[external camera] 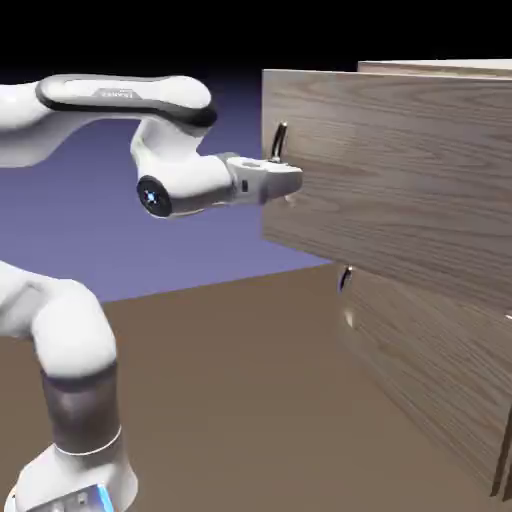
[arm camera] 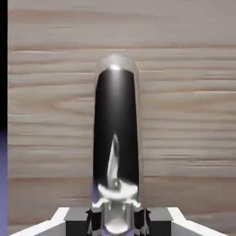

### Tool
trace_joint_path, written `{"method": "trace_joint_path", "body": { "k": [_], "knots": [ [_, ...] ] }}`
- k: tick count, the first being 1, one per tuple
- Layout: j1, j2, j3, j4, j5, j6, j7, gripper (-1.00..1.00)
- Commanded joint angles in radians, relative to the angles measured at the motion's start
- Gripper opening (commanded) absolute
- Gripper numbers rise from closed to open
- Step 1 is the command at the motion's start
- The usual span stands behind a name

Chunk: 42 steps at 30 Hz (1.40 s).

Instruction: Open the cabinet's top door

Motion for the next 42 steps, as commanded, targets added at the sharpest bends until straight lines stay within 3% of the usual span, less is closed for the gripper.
{"method": "trace_joint_path", "body": {
  "k": [1,11,19,31,42],
  "knots": [
    [0.032,-0.025,-0.031,-0.018,-0.043,0.008,0.021,-1.0],
    [0.278,-0.265,-0.255,-0.159,-0.478,0.109,0.271,-1.0],
    [0.249,-0.412,-0.309,-0.26,-0.826,0.041,0.565,-1.0],
    [-0.062,-0.632,-0.559,-0.333,-1.321,-0.425,0.851,-1.0],
    [-0.186,-0.605,-0.955,-0.166,-1.676,-0.891,0.877,-1.0]
  ]
}}
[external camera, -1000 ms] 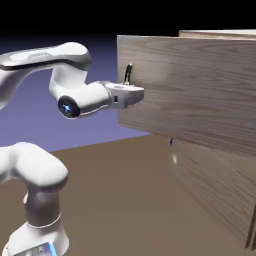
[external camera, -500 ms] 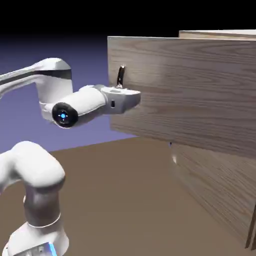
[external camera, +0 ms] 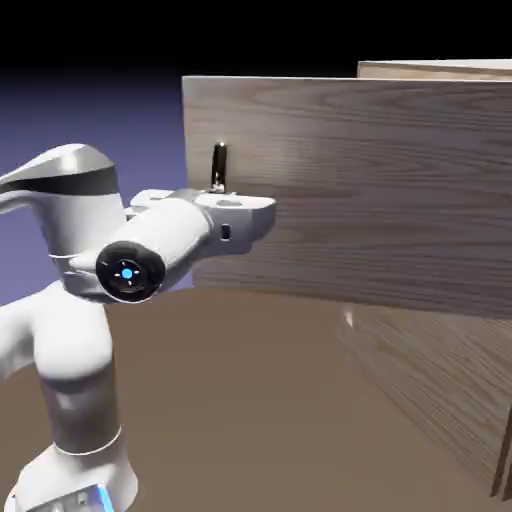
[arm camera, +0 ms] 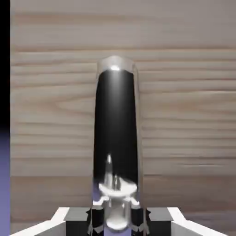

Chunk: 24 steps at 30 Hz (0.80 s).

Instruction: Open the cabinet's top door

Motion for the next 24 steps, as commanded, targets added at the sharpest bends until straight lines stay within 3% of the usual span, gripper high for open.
{"method": "trace_joint_path", "body": {
  "k": [1,11,24],
  "knots": [
    [0.008,0.011,-0.036,0.03,-0.03,-0.042,-0.001,-1.0],
    [0.213,0.099,-0.295,0.389,-0.229,-0.416,0.008,-1.0],
    [0.56,0.128,-0.451,0.86,-0.323,-0.783,0.063,-1.0]
  ]
}}
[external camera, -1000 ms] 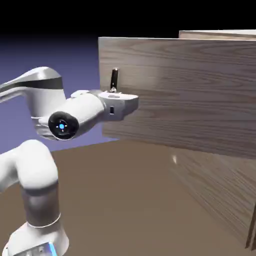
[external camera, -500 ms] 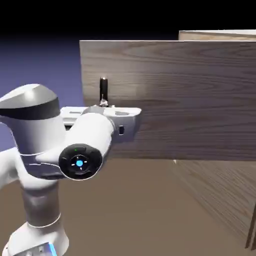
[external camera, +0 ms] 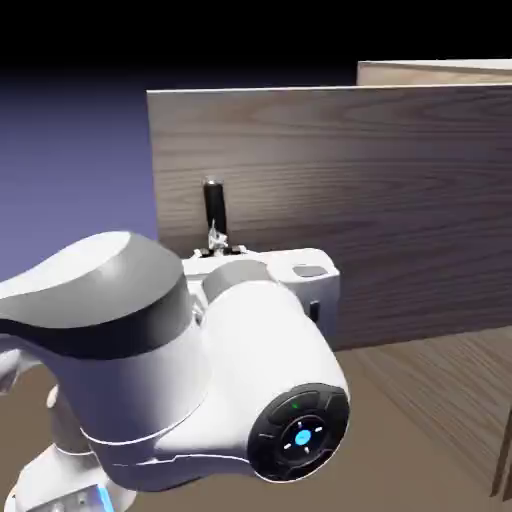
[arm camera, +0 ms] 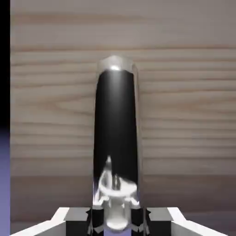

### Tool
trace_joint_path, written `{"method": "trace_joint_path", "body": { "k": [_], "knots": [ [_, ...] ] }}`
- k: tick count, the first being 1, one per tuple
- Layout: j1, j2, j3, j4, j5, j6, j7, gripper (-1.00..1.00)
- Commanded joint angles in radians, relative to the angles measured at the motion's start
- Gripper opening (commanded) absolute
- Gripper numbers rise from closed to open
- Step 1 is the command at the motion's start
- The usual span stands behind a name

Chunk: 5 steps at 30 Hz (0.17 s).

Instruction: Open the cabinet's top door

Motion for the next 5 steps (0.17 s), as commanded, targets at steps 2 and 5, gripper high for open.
{"method": "trace_joint_path", "body": {
  "k": [2,5],
  "knots": [
    [0.054,0.0,-0.015,0.073,-0.006,-0.05,0.012,-1.0],
    [0.122,0.0,-0.031,0.165,-0.011,-0.114,0.028,-1.0]
  ]
}}
